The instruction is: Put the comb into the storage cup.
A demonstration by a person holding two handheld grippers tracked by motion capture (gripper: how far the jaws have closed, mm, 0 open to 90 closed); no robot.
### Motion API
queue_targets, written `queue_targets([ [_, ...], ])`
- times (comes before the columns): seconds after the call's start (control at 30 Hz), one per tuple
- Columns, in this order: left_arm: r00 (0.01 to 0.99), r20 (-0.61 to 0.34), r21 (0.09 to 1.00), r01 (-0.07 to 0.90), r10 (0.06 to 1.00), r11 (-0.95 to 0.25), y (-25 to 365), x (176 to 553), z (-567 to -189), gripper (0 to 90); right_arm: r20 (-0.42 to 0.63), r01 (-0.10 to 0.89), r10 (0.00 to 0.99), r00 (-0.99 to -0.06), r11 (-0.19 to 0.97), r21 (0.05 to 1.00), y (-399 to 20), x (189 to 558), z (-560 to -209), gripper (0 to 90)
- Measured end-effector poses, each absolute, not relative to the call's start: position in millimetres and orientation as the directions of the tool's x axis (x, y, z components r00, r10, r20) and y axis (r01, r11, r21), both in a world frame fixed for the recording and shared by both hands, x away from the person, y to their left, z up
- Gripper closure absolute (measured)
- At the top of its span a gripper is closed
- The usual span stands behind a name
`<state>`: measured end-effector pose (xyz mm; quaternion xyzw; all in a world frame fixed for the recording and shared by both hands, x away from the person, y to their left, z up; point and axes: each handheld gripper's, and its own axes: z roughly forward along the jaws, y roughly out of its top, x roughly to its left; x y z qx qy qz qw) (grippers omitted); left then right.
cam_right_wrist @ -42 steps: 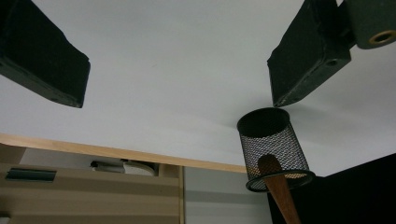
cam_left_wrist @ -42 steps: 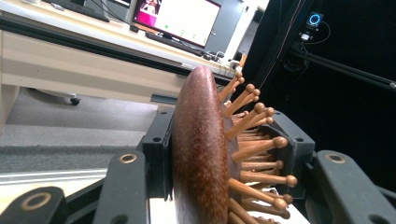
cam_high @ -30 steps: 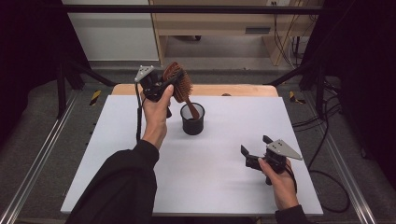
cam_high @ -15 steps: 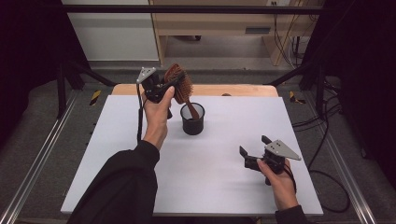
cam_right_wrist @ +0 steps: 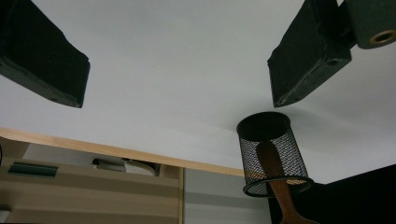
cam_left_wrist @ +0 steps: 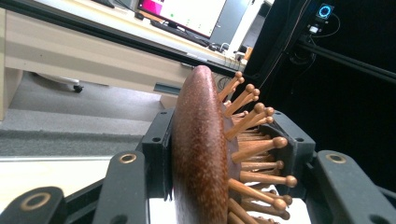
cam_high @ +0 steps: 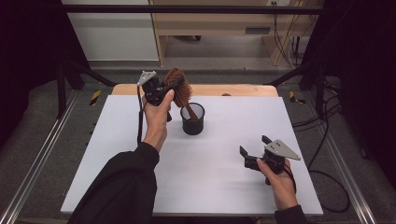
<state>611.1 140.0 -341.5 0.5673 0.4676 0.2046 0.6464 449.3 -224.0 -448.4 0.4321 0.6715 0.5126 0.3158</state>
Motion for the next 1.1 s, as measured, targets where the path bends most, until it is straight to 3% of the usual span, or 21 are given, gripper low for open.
queue_targets([
  [1.1,0.501,-0.375,0.921,0.297,0.78,0.251,121.6,618.3,-362.4,49.5,0.025,0.266,0.9,-0.435,0.102,0.959,-221.7,451.6,-450.3,4.7],
])
